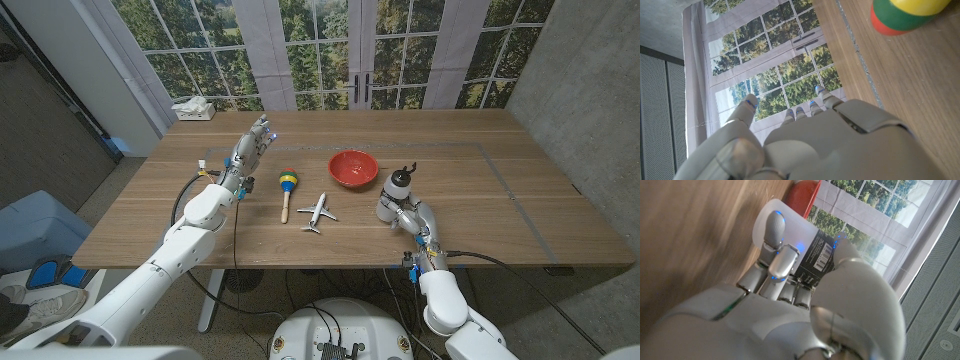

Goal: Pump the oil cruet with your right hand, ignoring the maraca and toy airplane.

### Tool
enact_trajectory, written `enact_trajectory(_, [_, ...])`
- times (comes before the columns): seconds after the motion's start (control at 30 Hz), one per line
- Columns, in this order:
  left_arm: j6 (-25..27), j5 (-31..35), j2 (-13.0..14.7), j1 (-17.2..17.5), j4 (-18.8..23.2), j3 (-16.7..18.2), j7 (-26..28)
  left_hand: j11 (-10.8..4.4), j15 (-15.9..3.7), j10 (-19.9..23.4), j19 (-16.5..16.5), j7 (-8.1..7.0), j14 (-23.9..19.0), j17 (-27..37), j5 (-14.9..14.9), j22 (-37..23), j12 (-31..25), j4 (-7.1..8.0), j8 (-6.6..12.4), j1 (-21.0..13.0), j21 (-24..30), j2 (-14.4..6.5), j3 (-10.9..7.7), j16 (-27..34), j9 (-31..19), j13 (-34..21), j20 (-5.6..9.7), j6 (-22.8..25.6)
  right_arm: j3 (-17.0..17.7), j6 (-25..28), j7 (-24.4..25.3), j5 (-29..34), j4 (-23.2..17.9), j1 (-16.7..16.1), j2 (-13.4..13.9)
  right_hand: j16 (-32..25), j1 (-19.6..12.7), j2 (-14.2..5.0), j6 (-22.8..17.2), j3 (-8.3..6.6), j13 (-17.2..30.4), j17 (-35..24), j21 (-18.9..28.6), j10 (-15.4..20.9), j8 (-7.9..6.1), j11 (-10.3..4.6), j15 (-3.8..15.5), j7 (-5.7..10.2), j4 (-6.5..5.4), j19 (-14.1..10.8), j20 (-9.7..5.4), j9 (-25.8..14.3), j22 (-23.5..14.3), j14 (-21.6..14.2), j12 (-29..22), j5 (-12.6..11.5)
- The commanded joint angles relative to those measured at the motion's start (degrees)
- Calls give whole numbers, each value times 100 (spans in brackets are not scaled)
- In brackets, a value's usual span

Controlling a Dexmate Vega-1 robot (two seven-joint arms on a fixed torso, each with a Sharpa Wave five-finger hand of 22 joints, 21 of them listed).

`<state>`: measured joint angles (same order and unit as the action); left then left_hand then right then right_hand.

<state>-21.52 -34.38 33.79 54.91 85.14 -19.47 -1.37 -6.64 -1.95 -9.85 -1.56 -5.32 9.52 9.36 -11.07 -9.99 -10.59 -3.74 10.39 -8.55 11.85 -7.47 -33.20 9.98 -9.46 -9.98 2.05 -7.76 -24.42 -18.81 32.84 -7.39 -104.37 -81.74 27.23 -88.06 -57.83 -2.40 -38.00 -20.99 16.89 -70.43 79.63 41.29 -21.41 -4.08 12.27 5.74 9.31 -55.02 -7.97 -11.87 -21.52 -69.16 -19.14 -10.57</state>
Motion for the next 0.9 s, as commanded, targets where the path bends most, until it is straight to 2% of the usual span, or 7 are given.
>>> enact_trajectory(0.03, [-76, -8, 6, 90, 41, 26, 17, -40, -595, -152, -45, -36, 426, 15, 21, -15, -2, -57, 9, 4, -8, -161, -5, 5, -27, -11, 402, -19, 125, 149, 68, 95, -171, -125, 19, -22, -250, -651, -265, -200, 42, -23, 46, 352, 27, -313, 1, 161, -119, 3, -422, -9, 19, 3, -28, 17])
enact_trajectory(0.53, [-154, 19, 42, 309, 219, 92, 142, -41, -589, -159, -44, -38, 425, 15, 20, -16, -1, -73, 7, 9, -16, -165, 6, 4, -27, -10, 398, -24, 523, 290, 227, 130, -457, -403, 166, -29, -247, -647, -302, -216, 104, -22, 97, 364, 51, -327, 1, 127, -108, 15, -423, -5, 58, -1, -22, 24])
enact_trajectory(0.9, [-155, 61, 68, 478, 367, 151, 306, -52, -593, -164, -42, -39, 420, 15, 20, -16, -1, -83, 6, 13, -21, -164, 14, 5, -27, -10, 385, -27, 807, 417, 145, 7, -577, -489, 303, -33, -238, -646, -371, -226, 150, -21, 143, 370, 52, -306, 0, 110, -106, 33, -425, -4, 74, -4, -13, 26])
